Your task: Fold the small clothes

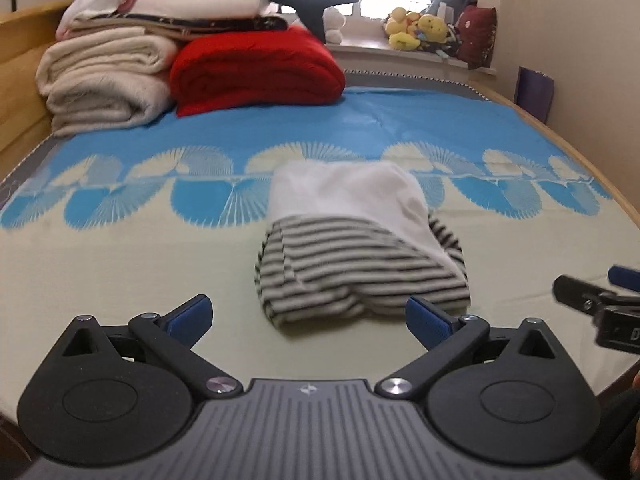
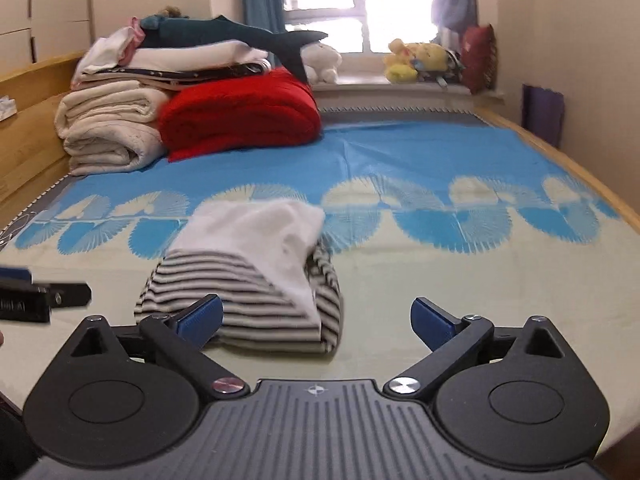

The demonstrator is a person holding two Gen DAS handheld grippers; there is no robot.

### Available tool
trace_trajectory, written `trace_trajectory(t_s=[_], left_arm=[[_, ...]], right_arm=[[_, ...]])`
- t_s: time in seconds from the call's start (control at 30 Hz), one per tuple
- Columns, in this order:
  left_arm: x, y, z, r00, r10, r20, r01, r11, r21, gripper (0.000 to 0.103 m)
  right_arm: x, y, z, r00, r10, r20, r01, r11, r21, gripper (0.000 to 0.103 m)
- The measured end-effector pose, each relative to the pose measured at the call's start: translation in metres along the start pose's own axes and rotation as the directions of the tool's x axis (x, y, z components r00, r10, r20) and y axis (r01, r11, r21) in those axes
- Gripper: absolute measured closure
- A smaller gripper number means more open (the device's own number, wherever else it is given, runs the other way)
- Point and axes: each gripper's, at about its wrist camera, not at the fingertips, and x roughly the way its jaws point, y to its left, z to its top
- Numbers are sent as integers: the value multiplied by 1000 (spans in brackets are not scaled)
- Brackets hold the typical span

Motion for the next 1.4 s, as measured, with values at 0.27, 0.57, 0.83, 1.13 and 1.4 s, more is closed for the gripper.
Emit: trace_trajectory(t_s=[0.27,0.57,0.83,1.13,1.4], left_arm=[[-1,-7,-26,1000,24,-19,-24,999,-32,0],[10,-10,-26,1000,4,-22,-5,999,-55,0],[12,-9,-26,1000,18,-16,-18,998,-53,1],[14,-8,-25,1000,17,-19,-18,998,-60,1],[14,-9,-25,1000,21,-21,-22,998,-61,1]], right_arm=[[0,29,-21,997,14,-73,-20,996,-81,3],[13,29,-19,997,20,-80,-23,999,-37,3],[12,38,-19,997,32,-64,-36,997,-73,4],[15,36,-17,997,38,-72,-42,998,-52,3],[16,37,-17,996,44,-73,-47,998,-51,4]])
